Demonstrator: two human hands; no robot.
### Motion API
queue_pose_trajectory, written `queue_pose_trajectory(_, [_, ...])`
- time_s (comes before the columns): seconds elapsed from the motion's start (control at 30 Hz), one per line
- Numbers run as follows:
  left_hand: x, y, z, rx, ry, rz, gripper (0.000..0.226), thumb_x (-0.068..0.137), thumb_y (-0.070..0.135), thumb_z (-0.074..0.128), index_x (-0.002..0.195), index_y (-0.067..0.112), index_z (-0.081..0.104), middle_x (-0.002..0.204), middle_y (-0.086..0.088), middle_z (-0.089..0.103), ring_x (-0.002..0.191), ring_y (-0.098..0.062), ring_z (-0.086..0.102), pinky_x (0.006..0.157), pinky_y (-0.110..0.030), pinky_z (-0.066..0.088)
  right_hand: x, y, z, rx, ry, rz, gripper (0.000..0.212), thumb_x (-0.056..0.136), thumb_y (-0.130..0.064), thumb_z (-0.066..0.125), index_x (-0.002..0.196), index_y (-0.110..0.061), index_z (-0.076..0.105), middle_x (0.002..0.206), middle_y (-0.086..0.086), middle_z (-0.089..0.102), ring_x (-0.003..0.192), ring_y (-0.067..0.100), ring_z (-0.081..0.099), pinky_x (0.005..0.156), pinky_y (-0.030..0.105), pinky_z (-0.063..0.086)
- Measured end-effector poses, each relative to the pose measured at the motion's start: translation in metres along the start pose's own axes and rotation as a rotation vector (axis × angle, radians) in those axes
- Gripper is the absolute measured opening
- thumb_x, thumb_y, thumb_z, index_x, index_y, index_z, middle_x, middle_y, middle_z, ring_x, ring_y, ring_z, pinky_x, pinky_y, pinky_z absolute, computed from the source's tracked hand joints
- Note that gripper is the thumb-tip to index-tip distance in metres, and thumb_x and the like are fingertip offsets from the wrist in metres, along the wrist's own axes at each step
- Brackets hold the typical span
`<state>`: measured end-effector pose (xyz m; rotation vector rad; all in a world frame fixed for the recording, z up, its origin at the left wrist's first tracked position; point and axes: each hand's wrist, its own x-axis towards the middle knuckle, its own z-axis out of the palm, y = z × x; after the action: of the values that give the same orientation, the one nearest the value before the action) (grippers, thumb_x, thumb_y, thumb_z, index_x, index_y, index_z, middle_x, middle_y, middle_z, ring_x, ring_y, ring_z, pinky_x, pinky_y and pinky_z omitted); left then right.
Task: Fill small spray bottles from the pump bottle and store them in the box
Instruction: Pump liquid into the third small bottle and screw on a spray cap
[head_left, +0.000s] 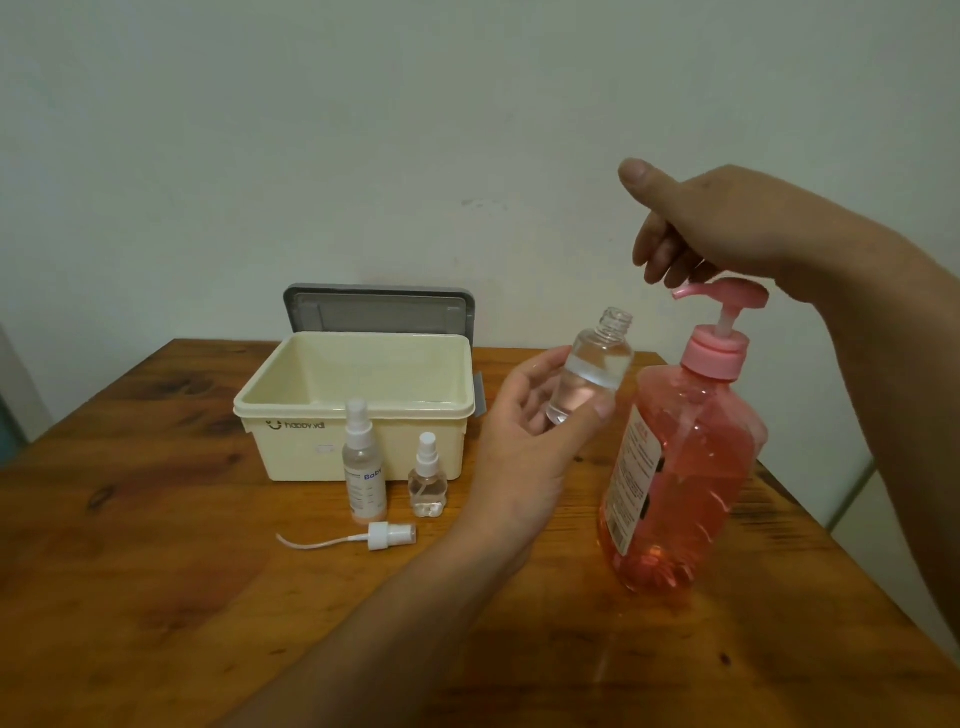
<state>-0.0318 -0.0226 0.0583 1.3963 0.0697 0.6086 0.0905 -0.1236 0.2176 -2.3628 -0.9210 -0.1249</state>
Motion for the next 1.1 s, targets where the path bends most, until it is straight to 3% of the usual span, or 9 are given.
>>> queue_pose_trajectory(0.07, [-0.001, 0.002, -0.002, 0.003, 0.001, 0.0, 0.044, 0.082, 0.022, 0.074, 0.115, 0.042, 0.053, 0.119, 0.017, 0.064, 0.1, 0.012, 0.062, 0.073, -0.006, 0.05, -0.005, -0.008, 0.0, -0.069, 0.076, -0.042, 0.066, 0.095, -0.068, 0.032, 0.086, -0.014, 0.069, 0.084, -0.001, 0.071, 0.08, 0.015, 0.065, 0.081, 0.034, 0.048])
queue_pose_trajectory(0.17, [-0.004, 0.004, -0.006, 0.001, 0.008, 0.002, 0.044, 0.083, 0.02, 0.073, 0.117, 0.039, 0.053, 0.116, 0.017, 0.064, 0.096, 0.013, 0.062, 0.07, -0.005, 0.048, -0.015, -0.021, 0.005, -0.126, 0.237, -0.135, 0.053, 0.093, -0.066, 0.04, 0.099, -0.02, 0.064, 0.093, -0.007, 0.065, 0.086, 0.012, 0.059, 0.068, 0.026, 0.04])
queue_pose_trajectory(0.27, [-0.007, 0.007, -0.011, -0.001, 0.014, -0.004, 0.047, 0.083, 0.019, 0.073, 0.122, 0.035, 0.053, 0.118, 0.016, 0.064, 0.097, 0.012, 0.062, 0.071, -0.006, 0.049, -0.028, -0.032, 0.014, -0.002, 0.339, -0.207, 0.039, 0.093, -0.06, 0.048, 0.107, -0.026, 0.061, 0.097, -0.012, 0.06, 0.083, 0.003, 0.055, 0.059, 0.016, 0.038])
queue_pose_trajectory(0.37, [-0.012, 0.007, -0.018, 0.022, 0.021, -0.014, 0.051, 0.083, 0.022, 0.073, 0.127, 0.034, 0.052, 0.12, 0.014, 0.063, 0.099, 0.011, 0.062, 0.072, -0.006, 0.05, -0.041, -0.043, 0.026, 0.122, 0.395, -0.296, 0.024, 0.094, -0.053, 0.054, 0.101, -0.031, 0.06, 0.09, -0.024, 0.057, 0.083, -0.013, 0.054, 0.064, 0.008, 0.042])
queue_pose_trajectory(0.5, [-0.019, 0.007, -0.028, 0.036, 0.049, -0.014, 0.05, 0.083, 0.021, 0.073, 0.127, 0.032, 0.052, 0.119, 0.013, 0.065, 0.1, 0.009, 0.062, 0.073, -0.006, 0.05, -0.06, -0.052, 0.048, 0.298, 0.367, -0.335, 0.018, 0.093, -0.045, 0.06, 0.103, -0.03, 0.062, 0.097, -0.021, 0.064, 0.089, -0.017, 0.057, 0.074, 0.002, 0.043])
queue_pose_trajectory(0.7, [-0.03, 0.008, -0.043, 0.05, 0.071, -0.008, 0.053, 0.082, 0.02, 0.074, 0.127, 0.032, 0.05, 0.124, 0.011, 0.064, 0.107, 0.002, 0.063, 0.081, -0.013, 0.053, -0.088, -0.047, 0.077, 0.47, 0.333, -0.29, 0.038, 0.089, -0.044, 0.065, 0.123, -0.029, 0.056, 0.121, -0.018, 0.061, 0.11, -0.004, 0.059, 0.091, 0.019, 0.052])
queue_pose_trajectory(0.77, [-0.035, 0.008, -0.049, 0.049, 0.065, -0.003, 0.053, 0.082, 0.02, 0.073, 0.128, 0.031, 0.049, 0.124, 0.011, 0.063, 0.107, 0.002, 0.063, 0.082, -0.013, 0.053, -0.095, -0.039, 0.089, 0.501, 0.301, -0.258, 0.048, 0.082, -0.052, 0.066, 0.125, -0.031, 0.054, 0.122, -0.019, 0.061, 0.11, -0.004, 0.059, 0.09, 0.021, 0.053])
queue_pose_trajectory(0.9, [-0.04, 0.009, -0.059, 0.033, 0.071, 0.007, 0.059, 0.075, 0.025, 0.073, 0.129, 0.029, 0.05, 0.121, 0.011, 0.065, 0.105, 0.002, 0.064, 0.082, -0.015, 0.053, -0.102, -0.026, 0.112, 0.541, 0.17, -0.187, 0.067, 0.065, -0.064, 0.063, 0.124, -0.034, 0.055, 0.115, -0.021, 0.063, 0.102, -0.011, 0.059, 0.08, 0.01, 0.052])
queue_pose_trajectory(1.1, [-0.044, 0.003, -0.072, 0.019, 0.089, -0.027, 0.062, 0.069, 0.037, 0.075, 0.127, 0.032, 0.052, 0.126, 0.008, 0.063, 0.114, -0.006, 0.062, 0.097, -0.032, 0.052, -0.103, -0.022, 0.136, 0.576, 0.049, -0.157, 0.045, 0.064, -0.056, 0.067, 0.106, -0.043, 0.059, 0.105, -0.023, 0.065, 0.098, -0.013, 0.059, 0.075, 0.007, 0.049])
